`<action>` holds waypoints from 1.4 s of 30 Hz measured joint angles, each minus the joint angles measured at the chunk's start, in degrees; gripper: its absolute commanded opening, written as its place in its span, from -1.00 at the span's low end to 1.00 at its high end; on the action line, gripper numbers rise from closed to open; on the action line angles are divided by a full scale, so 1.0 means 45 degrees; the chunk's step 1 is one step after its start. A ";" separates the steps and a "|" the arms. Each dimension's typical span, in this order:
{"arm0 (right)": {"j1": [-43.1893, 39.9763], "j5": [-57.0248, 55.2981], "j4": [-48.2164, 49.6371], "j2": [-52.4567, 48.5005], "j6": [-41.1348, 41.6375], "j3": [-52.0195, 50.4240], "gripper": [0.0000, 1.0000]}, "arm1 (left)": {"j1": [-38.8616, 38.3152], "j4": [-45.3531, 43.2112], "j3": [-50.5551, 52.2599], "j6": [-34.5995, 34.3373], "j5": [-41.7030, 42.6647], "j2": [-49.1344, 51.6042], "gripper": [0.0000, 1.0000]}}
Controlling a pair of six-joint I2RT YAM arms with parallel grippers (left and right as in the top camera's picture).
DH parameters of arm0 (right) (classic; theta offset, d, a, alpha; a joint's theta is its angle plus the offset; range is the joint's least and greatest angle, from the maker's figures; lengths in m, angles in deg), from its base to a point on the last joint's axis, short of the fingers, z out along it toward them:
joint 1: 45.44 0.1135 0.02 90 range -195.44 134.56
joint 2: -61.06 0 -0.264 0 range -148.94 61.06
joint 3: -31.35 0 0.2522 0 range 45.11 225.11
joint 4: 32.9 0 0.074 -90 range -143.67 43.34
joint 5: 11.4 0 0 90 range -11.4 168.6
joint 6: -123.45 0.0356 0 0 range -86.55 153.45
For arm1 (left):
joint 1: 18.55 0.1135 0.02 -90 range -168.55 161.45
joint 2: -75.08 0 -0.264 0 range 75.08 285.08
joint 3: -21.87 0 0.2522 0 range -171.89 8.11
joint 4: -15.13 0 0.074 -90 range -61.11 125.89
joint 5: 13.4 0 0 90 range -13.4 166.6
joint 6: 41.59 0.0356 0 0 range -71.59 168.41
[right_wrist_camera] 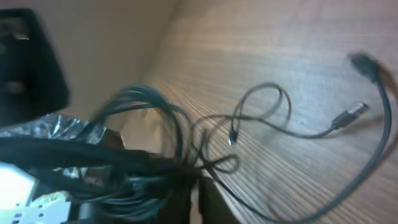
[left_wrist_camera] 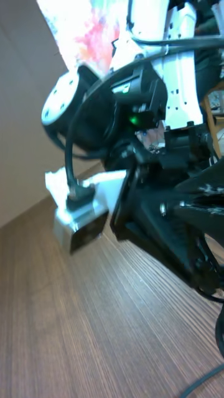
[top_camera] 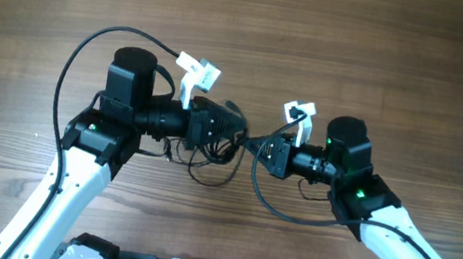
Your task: Untangle cables
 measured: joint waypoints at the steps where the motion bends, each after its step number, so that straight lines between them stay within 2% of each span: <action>1: 0.0000 -0.0087 -0.0296 -0.0165 0.0015 0.0005 -0.91 | 0.0010 -0.0005 0.0000 0.0044 0.0058 0.0000 -0.92; 4: 0.0000 -0.1209 -0.2089 -0.0661 0.0306 -0.0015 -0.88 | 0.0393 -0.0189 0.0000 0.0078 0.0316 -0.0005 -0.92; 6: 0.0000 -0.1783 -0.2467 -0.0850 0.0355 -0.0029 -0.62 | 0.0821 -0.0321 0.0000 -0.0073 0.0442 -0.0005 -0.92; 7: 0.0000 -0.1831 -0.2239 -0.0850 0.0364 -0.0049 -0.41 | 0.1030 -0.0272 0.0000 -0.0107 0.0481 -0.0005 -0.92; 8: 0.0000 -0.1719 -0.1875 -0.0840 0.0389 -0.0049 -0.34 | 0.1214 -0.0165 0.0000 -0.0112 0.0486 -0.0005 -0.92; 11: 0.0000 -0.0831 -0.0806 -0.0452 0.0432 -0.0083 -0.35 | 0.1438 0.0321 0.0000 -0.0121 0.0029 -0.0005 -0.92; 14: 0.0000 -0.0321 -0.0646 0.0044 0.0845 -0.0083 -0.50 | 0.1438 0.0884 0.0000 -0.0146 -0.0874 -0.0005 -0.92; 16: 0.0000 0.0024 -0.0340 0.0369 0.2098 -0.0083 -0.52 | 0.1438 0.0991 0.0000 -0.0165 -0.1511 -0.0005 -0.92; 18: 0.0063 0.0102 0.0151 0.0374 0.3254 -0.0083 -0.28 | 0.1438 0.0976 0.0000 -0.0262 -0.2127 -0.0005 -0.92; 21: 0.0457 -0.0117 0.0675 0.0384 0.4653 -0.0083 -0.05 | 0.1336 0.0976 0.0000 -0.0447 -0.2982 -0.0005 -0.92; 27: 0.1647 -0.2322 0.0631 0.0384 0.7145 -0.0083 0.01 | -0.0374 0.0471 0.0000 -0.0510 -0.3842 -0.0005 -0.92; 33: 0.1914 -0.5275 -0.2011 0.0330 0.8995 0.0078 -0.02 | -0.1836 0.0126 0.0005 -0.0879 -0.4643 -0.0005 -0.92; 39: 0.1943 -0.6868 -0.4061 0.0034 0.9559 0.0607 -0.07 | -0.1715 0.0544 0.0243 -0.1073 -0.5163 -0.0529 -0.92; 42: 0.0937 -0.8267 -0.5892 -0.0515 0.9816 0.0005 -0.15 | -0.0913 0.1433 0.0097 -0.1166 -0.5387 -0.2511 -0.92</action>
